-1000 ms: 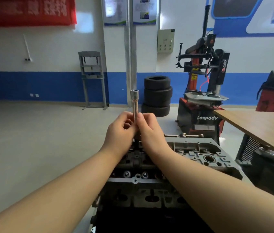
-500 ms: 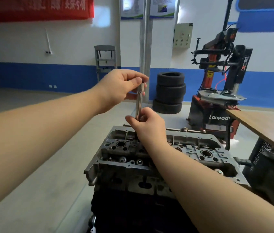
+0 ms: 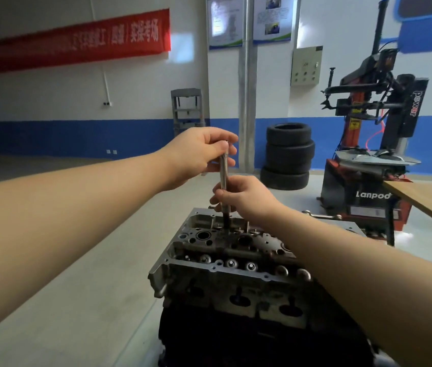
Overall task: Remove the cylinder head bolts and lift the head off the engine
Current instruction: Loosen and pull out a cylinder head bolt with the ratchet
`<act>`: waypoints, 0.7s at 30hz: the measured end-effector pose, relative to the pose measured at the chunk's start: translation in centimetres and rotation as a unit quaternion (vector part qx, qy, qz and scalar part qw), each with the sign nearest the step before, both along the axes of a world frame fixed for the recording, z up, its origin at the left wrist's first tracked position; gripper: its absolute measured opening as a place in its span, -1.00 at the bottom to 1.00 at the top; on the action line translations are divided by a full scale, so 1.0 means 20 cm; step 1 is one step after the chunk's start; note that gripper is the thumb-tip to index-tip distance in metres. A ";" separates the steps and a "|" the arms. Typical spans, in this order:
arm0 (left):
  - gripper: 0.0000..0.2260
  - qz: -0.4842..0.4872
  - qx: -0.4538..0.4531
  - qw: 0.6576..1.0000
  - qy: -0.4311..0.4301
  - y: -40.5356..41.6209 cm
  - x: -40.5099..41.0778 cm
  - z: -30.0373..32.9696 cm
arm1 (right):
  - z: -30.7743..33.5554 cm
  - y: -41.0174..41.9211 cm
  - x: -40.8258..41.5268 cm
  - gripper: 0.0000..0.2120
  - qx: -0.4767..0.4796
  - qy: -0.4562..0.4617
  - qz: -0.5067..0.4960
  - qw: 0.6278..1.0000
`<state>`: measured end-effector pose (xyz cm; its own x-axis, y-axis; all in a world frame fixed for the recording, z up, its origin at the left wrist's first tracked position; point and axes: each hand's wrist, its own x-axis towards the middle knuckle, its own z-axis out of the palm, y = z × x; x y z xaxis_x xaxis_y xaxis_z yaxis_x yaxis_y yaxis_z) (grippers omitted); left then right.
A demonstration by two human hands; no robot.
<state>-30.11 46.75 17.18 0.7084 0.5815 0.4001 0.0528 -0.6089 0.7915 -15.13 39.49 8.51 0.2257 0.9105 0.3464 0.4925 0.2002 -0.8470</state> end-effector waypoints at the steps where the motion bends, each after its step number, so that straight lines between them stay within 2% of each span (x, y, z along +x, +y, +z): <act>1: -0.79 0.006 0.013 1.000 -0.008 0.01 -0.01 -0.01 | 0.03 0.00 0.03 -0.87 -0.014 -0.022 0.022 0.999; 5: -0.80 0.016 0.042 0.998 -0.053 0.00 0.01 -0.07 | 0.09 0.01 0.08 -0.82 0.024 -0.096 0.033 0.995; 9: -0.83 0.002 0.025 0.991 -0.128 0.03 0.07 -0.13 | 0.08 0.05 0.08 -0.66 0.125 -0.038 -0.017 0.991; 13: -0.81 0.005 -0.009 0.988 -0.154 0.04 0.10 -0.13 | 0.03 0.07 0.06 -0.60 0.147 -0.013 -0.068 0.987; 18: -0.81 -0.042 -0.064 0.990 -0.119 0.06 0.07 -0.08 | -0.01 0.06 0.07 -0.79 0.178 -0.025 -0.055 0.982; 21: -0.74 -0.105 -0.120 0.982 -0.103 0.09 0.02 -0.06 | -0.01 0.05 0.06 -0.83 0.171 -0.026 -0.038 0.984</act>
